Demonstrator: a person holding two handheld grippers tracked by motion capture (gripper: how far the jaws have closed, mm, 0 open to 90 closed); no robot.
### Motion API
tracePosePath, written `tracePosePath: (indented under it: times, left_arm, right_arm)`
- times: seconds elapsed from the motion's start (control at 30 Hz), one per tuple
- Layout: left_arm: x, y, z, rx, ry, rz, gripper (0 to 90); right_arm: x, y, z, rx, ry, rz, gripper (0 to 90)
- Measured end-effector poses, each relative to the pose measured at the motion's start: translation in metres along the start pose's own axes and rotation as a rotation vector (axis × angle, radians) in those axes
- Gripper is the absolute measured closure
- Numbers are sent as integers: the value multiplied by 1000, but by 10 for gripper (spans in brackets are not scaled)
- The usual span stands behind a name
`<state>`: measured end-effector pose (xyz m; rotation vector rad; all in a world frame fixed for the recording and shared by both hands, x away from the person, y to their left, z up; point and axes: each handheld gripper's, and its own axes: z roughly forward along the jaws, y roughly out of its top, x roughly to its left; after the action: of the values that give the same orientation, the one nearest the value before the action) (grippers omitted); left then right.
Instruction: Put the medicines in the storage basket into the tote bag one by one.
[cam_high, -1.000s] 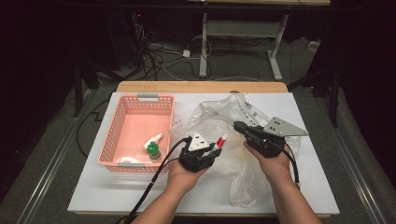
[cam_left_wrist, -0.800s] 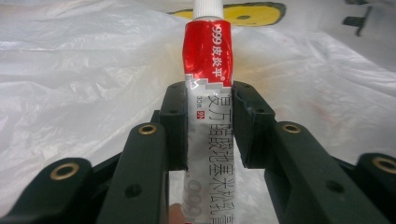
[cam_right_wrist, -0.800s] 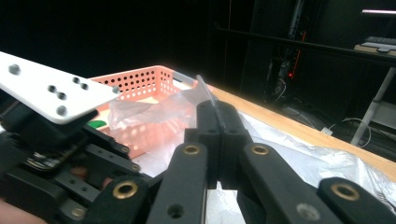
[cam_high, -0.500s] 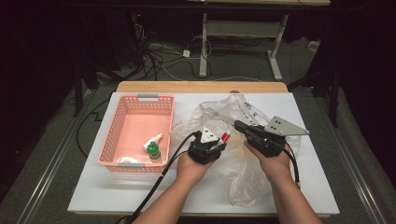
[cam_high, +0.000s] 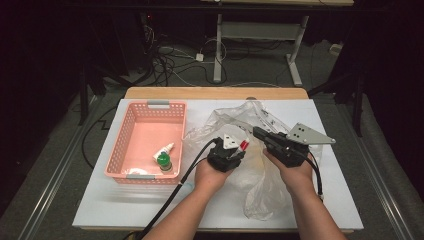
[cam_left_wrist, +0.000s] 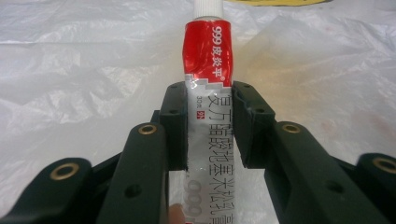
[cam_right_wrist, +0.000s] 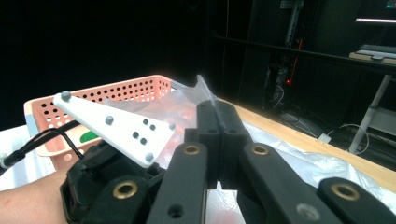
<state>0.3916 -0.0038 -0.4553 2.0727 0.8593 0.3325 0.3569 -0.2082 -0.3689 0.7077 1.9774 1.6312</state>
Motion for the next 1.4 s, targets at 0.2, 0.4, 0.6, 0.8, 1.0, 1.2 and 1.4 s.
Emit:
tracePosePath:
  times: [0.2,0.4,0.6,0.8,1.0,1.2,1.4]
  left_arm:
    - [0,3,1,-1,24,0,670]
    - [4,6,10,19,33,-2,670]
    - [5,6,16,16,31,-5,668]
    - [2,8,22,3,11,-9,658]
    - [-2,7,17,-11,-48,-8,546]
    - [-5,-1,0,-51,-132,-31,448]
    - [-13,-14,-22,-69,-167,-7,364]
  right_arm:
    - [0,0,0,-5,1,-1,900]
    - [0,1,0,-4,0,-5,900]
    - [0,0,0,-2,1,5,900]
    - [0,-1,0,3,0,2,900]
    - [-2,-2,0,6,0,8,900]
    - [-3,-3,0,9,1,7,900]
    - [-2,-3,-1,11,0,3,900]
